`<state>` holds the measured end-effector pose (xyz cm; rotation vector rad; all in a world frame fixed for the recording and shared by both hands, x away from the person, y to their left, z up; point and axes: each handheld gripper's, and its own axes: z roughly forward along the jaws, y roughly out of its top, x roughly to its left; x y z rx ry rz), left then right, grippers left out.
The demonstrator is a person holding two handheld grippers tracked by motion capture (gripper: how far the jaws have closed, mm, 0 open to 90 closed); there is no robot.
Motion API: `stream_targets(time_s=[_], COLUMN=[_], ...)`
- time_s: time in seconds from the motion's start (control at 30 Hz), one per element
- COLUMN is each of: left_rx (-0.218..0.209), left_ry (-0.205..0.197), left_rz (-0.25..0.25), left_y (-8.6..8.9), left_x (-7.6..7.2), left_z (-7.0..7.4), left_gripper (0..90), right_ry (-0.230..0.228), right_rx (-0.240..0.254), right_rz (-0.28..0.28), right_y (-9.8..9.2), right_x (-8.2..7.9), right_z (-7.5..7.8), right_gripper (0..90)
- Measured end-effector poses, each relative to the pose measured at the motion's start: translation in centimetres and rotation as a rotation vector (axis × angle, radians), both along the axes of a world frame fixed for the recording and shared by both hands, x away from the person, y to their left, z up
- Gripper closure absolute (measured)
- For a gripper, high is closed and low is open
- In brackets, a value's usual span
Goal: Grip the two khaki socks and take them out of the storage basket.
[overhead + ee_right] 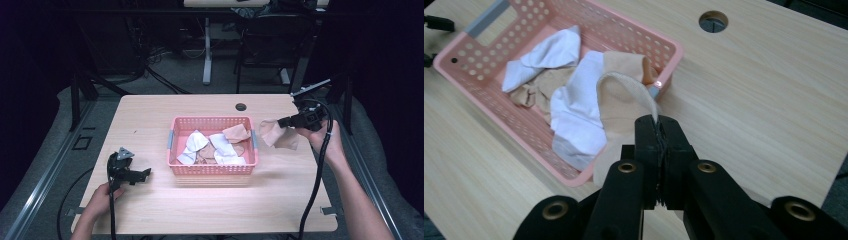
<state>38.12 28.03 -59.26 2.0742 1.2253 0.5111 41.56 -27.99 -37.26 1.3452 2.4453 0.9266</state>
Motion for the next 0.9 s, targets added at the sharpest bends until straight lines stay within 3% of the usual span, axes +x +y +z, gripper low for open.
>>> stream_targets(time_s=[0.3,0.63,0.77,0.9], left_rx=[0.000,-0.001,0.000,-0.001], left_ry=[0.000,-0.001,0.003,0.001], left_rz=[-0.001,0.000,-0.003,-0.001], left_y=[0.0,0.0,0.0,0.0], left_x=[0.0,0.0,0.0,0.0], left_z=[0.0,0.0,0.0,0.0], left_gripper=[0.0,0.0,0.0,0.0], right_ry=[0.030,0.173,0.195,0.177], right_rx=[0.008,-0.027,-0.054,-0.048], right_rz=[-0.066,-0.126,-0.152,-0.156], right_y=[-2.2,-3.7,-3.7,-3.8], right_x=[0.5,2.3,2.7,2.7], right_z=[-3.3,-8.1,-9.6,-9.4], right_gripper=[88.3,87.7,71.1,52.3])
